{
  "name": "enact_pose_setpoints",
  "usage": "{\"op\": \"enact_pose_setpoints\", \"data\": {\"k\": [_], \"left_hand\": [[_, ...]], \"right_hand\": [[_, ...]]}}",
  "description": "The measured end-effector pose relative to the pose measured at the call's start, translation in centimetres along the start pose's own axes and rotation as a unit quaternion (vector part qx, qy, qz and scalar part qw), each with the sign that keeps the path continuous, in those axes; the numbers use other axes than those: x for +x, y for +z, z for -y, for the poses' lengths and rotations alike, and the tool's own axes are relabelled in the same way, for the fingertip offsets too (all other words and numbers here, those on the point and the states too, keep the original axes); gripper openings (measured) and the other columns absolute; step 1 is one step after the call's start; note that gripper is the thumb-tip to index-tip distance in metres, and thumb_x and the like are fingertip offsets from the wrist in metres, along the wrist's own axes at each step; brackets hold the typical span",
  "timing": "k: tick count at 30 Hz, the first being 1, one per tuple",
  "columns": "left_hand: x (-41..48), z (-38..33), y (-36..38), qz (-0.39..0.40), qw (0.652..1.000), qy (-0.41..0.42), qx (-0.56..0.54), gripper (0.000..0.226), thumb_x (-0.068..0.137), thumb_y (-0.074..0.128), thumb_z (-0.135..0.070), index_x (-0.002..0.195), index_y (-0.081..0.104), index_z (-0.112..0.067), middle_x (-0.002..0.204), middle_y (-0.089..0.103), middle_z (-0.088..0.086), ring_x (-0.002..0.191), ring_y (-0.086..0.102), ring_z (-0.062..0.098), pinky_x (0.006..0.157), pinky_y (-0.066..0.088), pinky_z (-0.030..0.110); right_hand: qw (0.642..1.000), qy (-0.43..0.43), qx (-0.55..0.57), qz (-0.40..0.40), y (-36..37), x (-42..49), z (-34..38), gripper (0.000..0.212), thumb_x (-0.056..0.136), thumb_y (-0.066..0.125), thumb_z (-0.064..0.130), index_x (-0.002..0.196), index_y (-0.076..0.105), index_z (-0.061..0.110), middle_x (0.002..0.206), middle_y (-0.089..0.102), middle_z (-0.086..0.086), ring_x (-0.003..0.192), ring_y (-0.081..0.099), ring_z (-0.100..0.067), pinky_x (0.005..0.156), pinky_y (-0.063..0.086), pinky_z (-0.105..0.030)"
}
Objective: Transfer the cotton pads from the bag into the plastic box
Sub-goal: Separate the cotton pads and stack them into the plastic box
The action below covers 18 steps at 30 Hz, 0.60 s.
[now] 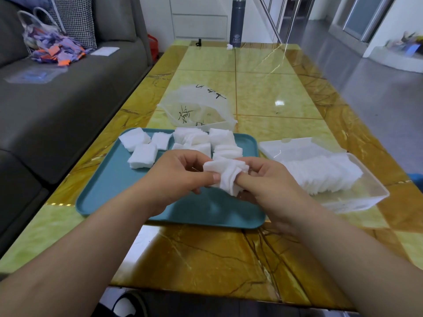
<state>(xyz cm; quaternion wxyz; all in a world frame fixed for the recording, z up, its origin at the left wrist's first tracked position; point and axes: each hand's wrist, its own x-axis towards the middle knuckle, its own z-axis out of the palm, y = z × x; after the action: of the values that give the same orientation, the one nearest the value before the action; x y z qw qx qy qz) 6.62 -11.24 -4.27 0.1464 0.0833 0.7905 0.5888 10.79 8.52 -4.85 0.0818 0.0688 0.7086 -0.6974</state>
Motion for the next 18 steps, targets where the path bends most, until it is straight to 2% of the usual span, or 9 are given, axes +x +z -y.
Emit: {"op": "enact_pose_setpoints", "data": {"k": [3, 7, 14, 16, 18], "left_hand": [[0.0, -0.1, 0.1, -0.016, 1.0, -0.006, -0.014, 0.013, 0.083, 0.082, -0.004, 0.096, 0.078, -0.005, 0.094, 0.077, 0.017, 0.076, 0.069, 0.017, 0.067, 0.058, 0.029], [0.0, -0.2, 0.2, -0.04, 0.998, -0.018, -0.053, 0.02, 0.081, 0.084, -0.002, 0.097, 0.072, 0.0, 0.085, 0.076, 0.017, 0.071, 0.072, 0.019, 0.066, 0.061, 0.03], [0.0, -0.2, -0.6, -0.056, 0.992, -0.046, -0.107, 0.02, 0.078, 0.085, -0.004, 0.088, 0.068, -0.005, 0.086, 0.074, 0.015, 0.077, 0.074, 0.021, 0.071, 0.064, 0.033], [0.1, -0.4, -1.2, -0.057, 0.99, -0.039, -0.122, 0.021, 0.076, 0.086, -0.007, 0.086, 0.067, -0.008, 0.086, 0.073, 0.013, 0.074, 0.071, 0.019, 0.067, 0.061, 0.03], [-0.1, -0.7, -1.7, -0.022, 0.987, -0.03, -0.157, 0.023, 0.07, 0.084, -0.009, 0.084, 0.066, -0.009, 0.081, 0.071, 0.012, 0.063, 0.065, 0.016, 0.06, 0.056, 0.027]], "right_hand": [[0.999, 0.016, 0.034, 0.027, -0.1, 0.0, 0.4, 0.031, 0.093, 0.06, -0.004, 0.109, 0.081, 0.012, 0.109, 0.08, -0.014, 0.115, 0.072, -0.034, 0.102, 0.058, -0.047], [0.998, -0.009, 0.043, 0.037, -0.2, -0.3, 0.5, 0.021, 0.095, 0.071, 0.01, 0.114, 0.079, 0.012, 0.11, 0.081, -0.012, 0.112, 0.074, -0.032, 0.101, 0.058, -0.046], [0.998, 0.005, 0.056, -0.01, -0.2, 0.2, 0.1, 0.024, 0.104, 0.058, 0.003, 0.103, 0.077, 0.018, 0.105, 0.082, -0.01, 0.107, 0.076, -0.026, 0.091, 0.064, -0.041], [0.998, 0.01, 0.049, -0.03, -0.4, 0.4, 0.0, 0.024, 0.104, 0.057, 0.004, 0.102, 0.076, 0.018, 0.106, 0.082, -0.01, 0.108, 0.076, -0.029, 0.092, 0.064, -0.042], [0.998, 0.012, 0.045, -0.038, -0.5, 0.4, -0.1, 0.022, 0.104, 0.057, 0.004, 0.104, 0.076, 0.018, 0.107, 0.081, -0.01, 0.108, 0.076, -0.029, 0.091, 0.064, -0.042]]}}
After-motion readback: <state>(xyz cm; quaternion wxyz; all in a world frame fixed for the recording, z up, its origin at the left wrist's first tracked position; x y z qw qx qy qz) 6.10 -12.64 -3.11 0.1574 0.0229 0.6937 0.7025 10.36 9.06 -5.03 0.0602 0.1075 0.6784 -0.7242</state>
